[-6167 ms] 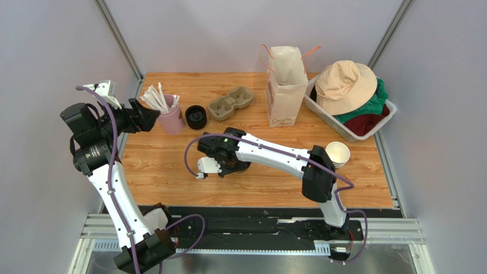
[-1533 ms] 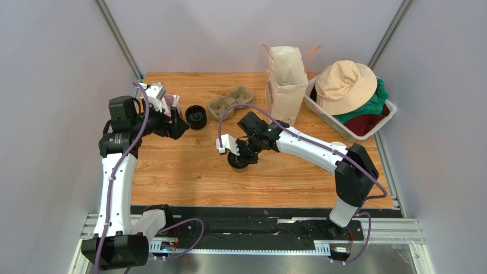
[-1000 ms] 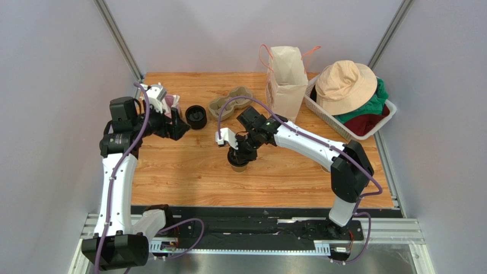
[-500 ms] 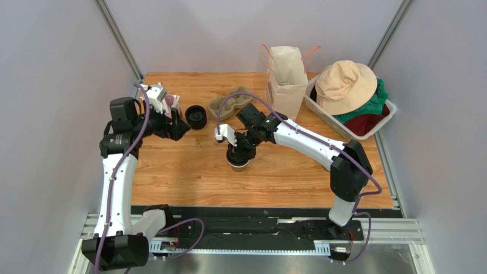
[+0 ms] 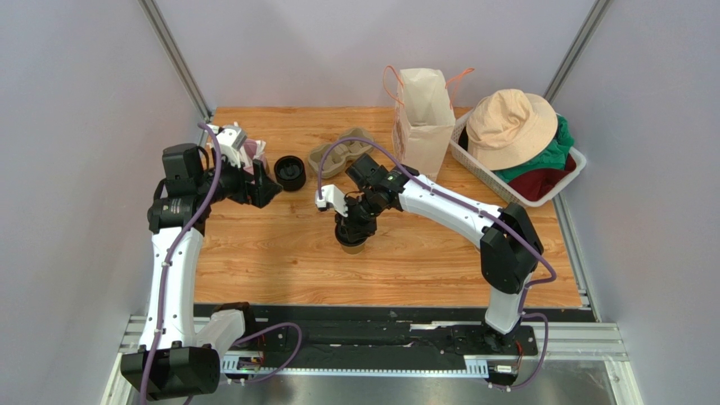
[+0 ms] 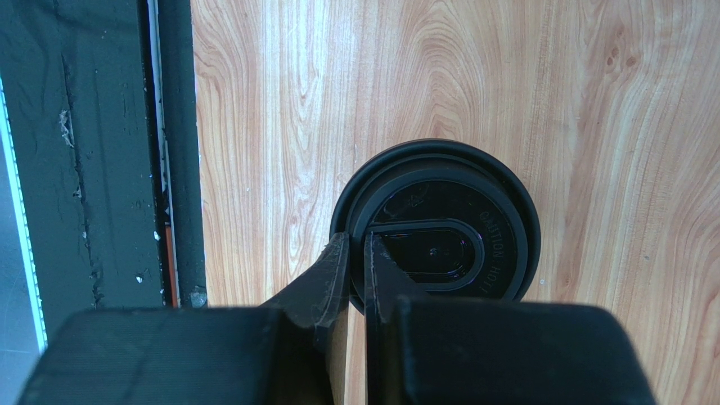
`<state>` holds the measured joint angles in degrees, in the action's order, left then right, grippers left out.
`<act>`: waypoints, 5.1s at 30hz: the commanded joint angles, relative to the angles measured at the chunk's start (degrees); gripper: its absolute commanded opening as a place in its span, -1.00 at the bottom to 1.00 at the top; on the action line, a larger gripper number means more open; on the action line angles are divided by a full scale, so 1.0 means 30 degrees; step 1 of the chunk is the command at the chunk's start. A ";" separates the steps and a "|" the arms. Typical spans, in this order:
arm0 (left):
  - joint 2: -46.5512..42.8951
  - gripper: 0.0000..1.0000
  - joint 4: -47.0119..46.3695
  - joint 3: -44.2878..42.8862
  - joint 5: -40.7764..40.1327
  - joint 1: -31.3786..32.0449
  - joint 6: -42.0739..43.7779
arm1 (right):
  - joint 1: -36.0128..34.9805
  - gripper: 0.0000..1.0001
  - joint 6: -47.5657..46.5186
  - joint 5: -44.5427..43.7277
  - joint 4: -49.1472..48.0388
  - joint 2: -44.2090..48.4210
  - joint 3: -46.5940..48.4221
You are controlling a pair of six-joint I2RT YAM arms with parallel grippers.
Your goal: Pack the takeout coffee
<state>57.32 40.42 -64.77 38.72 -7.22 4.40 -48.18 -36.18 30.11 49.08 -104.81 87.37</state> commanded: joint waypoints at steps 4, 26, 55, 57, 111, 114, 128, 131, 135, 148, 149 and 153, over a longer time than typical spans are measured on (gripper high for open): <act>-0.0240 0.98 -0.0731 0.0029 0.0395 -0.0112 0.0231 | -0.0023 -0.73 0.0050 -0.0369 0.0222 -0.0072 0.0378; 0.0550 0.98 0.0117 -0.0467 0.1948 0.0558 0.0523 | 0.0912 0.06 0.1041 -0.1131 0.0251 0.4175 0.1724; 1.3236 0.98 0.1672 -0.4425 0.0569 1.0639 0.0260 | 0.7155 0.14 0.4972 0.3265 -0.1857 1.1443 -0.7444; 1.3442 0.98 0.1614 -0.4366 0.0745 1.0786 0.0348 | 0.7184 0.14 0.4942 0.3265 -0.1975 1.1384 -0.7561; 1.5112 0.19 0.0031 -0.2022 -0.4233 1.2192 0.0348 | 0.7155 0.01 0.9862 0.5607 -0.4963 0.6026 -0.7564; 1.5375 0.18 0.0119 -0.2198 -0.4936 1.2339 0.0319 | 0.7155 -0.04 1.0156 0.6193 -0.4876 0.4473 -0.7153; 1.5962 0.11 0.0178 -0.2520 -0.6871 1.2896 0.0231 | 0.7155 -0.13 1.3817 0.8305 -0.7891 0.1277 -0.6360; 1.5874 0.11 0.0207 -0.2433 -0.6989 1.2896 0.0289 | 0.7155 -0.15 1.3966 0.8129 -0.8127 0.0897 -0.6419; 1.5903 0.11 0.0499 -0.2607 -0.6842 1.2896 0.0670 | 0.7155 -0.17 1.4171 0.8303 -0.8596 0.0749 -0.6654; 1.6577 0.09 0.1583 -0.3399 -0.5847 1.2867 0.1579 | 0.7155 -0.26 1.5310 0.8363 -1.0030 0.0515 -0.6829; 1.6577 0.09 0.1584 -0.3428 -0.5759 1.2867 0.1724 | 0.7155 -0.28 1.5487 0.8217 -1.0235 0.0456 -0.6974; 1.6664 0.09 0.1701 -0.3400 -0.5437 1.2809 0.2017 | 0.7039 -0.35 1.6016 0.8099 -1.1143 0.0252 -0.7210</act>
<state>102.28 44.05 -77.52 33.01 30.46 3.55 -26.33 9.32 55.02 22.09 -102.39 66.26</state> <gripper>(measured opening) 0.559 0.335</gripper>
